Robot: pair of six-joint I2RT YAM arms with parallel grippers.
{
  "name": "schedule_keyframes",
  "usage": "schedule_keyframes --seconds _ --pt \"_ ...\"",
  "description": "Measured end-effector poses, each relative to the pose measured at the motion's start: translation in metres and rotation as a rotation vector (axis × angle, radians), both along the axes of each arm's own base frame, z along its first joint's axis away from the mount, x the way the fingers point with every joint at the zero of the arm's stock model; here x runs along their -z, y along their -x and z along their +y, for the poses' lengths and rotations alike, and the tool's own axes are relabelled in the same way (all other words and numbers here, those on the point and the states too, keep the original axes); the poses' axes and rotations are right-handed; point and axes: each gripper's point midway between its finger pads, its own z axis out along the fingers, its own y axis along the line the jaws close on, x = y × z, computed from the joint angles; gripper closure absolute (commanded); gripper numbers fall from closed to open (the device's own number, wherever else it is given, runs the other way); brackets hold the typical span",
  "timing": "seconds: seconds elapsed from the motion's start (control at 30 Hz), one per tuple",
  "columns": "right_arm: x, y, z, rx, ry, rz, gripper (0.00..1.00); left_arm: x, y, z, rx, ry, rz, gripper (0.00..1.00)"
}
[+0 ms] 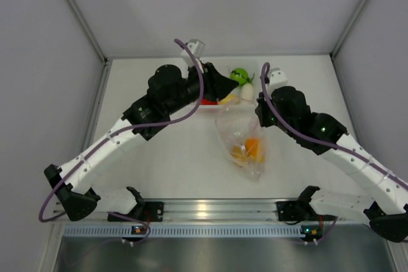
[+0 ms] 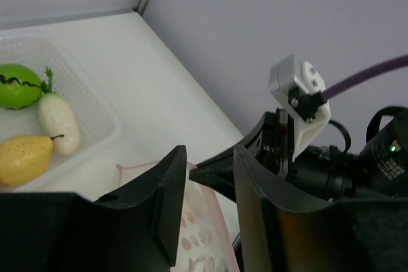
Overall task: Open the zip-top bag and remove the fake food
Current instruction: Pick up the fake fruit from the zipper food storage bag.
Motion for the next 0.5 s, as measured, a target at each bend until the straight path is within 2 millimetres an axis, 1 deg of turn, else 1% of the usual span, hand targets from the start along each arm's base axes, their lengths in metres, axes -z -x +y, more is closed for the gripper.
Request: schedule_keyframes --seconds 0.03,0.07,0.13,0.27,0.37,0.43,0.5 --pt "-0.004 -0.001 0.002 -0.004 -0.007 -0.004 1.00 0.003 0.005 -0.007 0.017 -0.009 0.003 0.62" --pt "-0.010 -0.001 0.003 -0.011 -0.013 -0.010 1.00 0.009 0.013 -0.017 0.039 -0.027 0.012 0.64" --pt "-0.022 -0.002 0.007 -0.025 -0.030 -0.024 1.00 0.021 0.025 -0.030 0.062 -0.060 0.029 0.66" --pt "-0.043 -0.002 0.015 -0.069 -0.047 -0.041 1.00 0.036 0.046 -0.047 0.066 -0.111 0.041 0.67" --pt "-0.049 0.000 0.017 -0.084 -0.047 -0.036 1.00 0.046 0.063 -0.057 0.064 -0.134 0.046 0.68" --pt "-0.048 0.002 0.017 -0.091 -0.046 -0.029 1.00 0.060 0.072 -0.063 0.059 -0.161 0.060 0.69" --pt "-0.045 0.004 0.018 -0.100 -0.045 -0.015 1.00 0.075 0.076 -0.067 0.038 -0.192 0.079 0.74"
